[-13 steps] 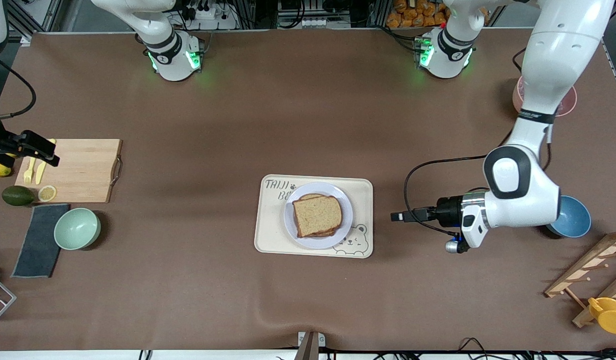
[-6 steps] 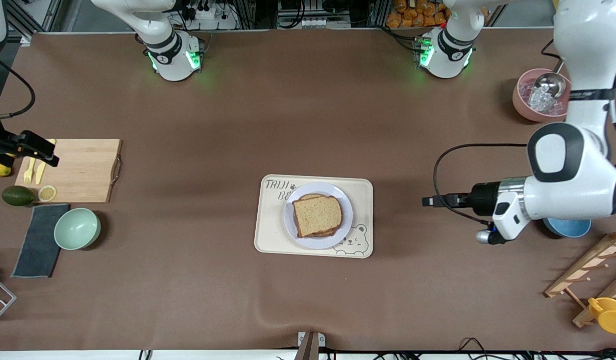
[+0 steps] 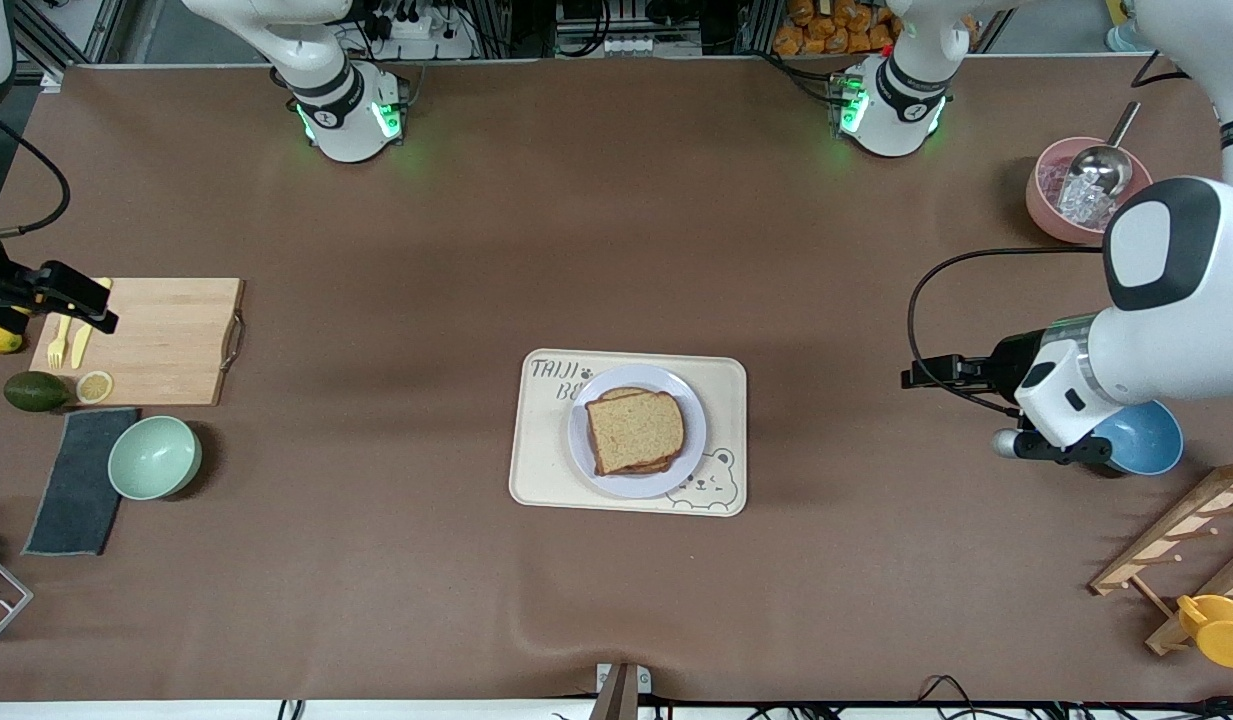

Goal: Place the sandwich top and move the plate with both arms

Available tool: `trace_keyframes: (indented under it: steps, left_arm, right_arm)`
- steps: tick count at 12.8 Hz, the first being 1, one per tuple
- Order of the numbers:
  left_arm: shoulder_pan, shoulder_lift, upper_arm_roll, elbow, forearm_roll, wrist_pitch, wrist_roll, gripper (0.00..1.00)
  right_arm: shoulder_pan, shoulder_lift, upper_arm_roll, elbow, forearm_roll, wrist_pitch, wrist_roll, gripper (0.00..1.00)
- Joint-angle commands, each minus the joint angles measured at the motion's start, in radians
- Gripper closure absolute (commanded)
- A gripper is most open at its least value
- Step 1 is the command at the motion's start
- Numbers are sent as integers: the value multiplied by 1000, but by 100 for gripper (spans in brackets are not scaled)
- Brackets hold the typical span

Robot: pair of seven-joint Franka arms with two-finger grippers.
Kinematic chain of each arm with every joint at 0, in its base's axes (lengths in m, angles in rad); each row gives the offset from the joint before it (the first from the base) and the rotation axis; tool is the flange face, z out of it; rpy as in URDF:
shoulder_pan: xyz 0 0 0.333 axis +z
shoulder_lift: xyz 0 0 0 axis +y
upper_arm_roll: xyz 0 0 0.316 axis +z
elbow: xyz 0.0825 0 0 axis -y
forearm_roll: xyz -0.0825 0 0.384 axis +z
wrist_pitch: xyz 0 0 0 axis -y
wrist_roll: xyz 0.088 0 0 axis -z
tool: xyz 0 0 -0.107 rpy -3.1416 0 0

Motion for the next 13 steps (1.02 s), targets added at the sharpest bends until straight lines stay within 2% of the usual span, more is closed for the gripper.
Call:
trace_keyframes:
  steps: [1, 4, 7, 10, 13]
  left_arm:
    - [-17, -37, -2, 13, 108, -26, -19, 0]
    - [-35, -62, -2, 13, 208, -26, -108, 0]
    - [-31, -60, -1, 16, 262, -23, -87, 0]
    - [-20, -62, 9, 41, 265, -25, -41, 0]
    - [-20, -147, 4, 22, 268, -26, -94, 0]
  right_arm:
    - [-9, -22, 0, -11, 31, -2, 29, 0]
    - [-8, -22, 0, -11, 33, -2, 33, 0]
    - [-8, -24, 0, -11, 31, -6, 33, 0]
    - [-8, -27, 0, -16, 31, -6, 33, 0]
    - [-8, -29, 0, -18, 31, -8, 33, 0]
